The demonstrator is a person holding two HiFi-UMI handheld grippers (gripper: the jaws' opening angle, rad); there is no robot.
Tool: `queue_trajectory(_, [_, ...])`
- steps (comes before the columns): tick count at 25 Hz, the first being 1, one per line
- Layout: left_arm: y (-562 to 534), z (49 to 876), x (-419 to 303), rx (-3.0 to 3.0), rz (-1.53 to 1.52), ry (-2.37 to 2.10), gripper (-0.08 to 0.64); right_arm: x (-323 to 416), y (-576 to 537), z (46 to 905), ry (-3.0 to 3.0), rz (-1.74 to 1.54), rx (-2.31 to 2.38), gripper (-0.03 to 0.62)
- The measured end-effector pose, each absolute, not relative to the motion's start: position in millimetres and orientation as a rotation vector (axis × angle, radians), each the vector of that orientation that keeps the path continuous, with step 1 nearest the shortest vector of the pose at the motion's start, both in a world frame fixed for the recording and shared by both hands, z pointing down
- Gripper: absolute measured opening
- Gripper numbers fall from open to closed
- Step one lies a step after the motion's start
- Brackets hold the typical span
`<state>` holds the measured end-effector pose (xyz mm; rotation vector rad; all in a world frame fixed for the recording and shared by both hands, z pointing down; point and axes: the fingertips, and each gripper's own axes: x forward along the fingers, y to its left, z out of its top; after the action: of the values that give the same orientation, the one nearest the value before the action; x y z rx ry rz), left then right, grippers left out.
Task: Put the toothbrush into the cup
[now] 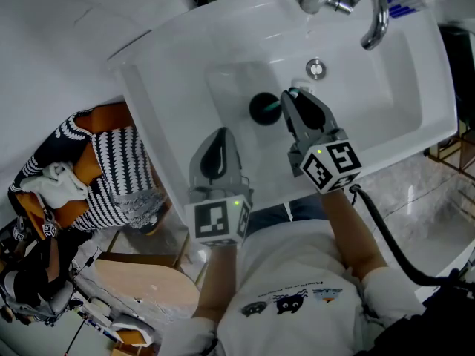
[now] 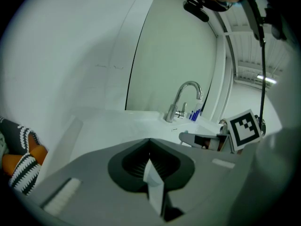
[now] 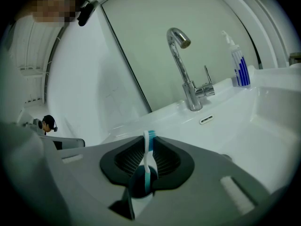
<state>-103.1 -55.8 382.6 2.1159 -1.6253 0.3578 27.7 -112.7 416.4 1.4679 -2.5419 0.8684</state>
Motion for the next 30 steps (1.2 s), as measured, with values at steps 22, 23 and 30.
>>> queue_trajectory(22, [-56.1,391.9,-100.4,2.101,0.368,-1.629,0.0,31.0,-113.8,434.4,-2.525,0.907,1.466,0.06])
queue_trajectory(23, [-56.2,391.9,-100.9,2.101,0.37,-1.628,0.0,30.5,-113.5,434.9,-2.522,0.909,1.466,0.06])
queue_trajectory(30, [-57.4,392.0,-102.2,2.102,0.374,-1.619,0.0,26.9,-112.9,436.7,-2.515,0.914,1.46,0.06])
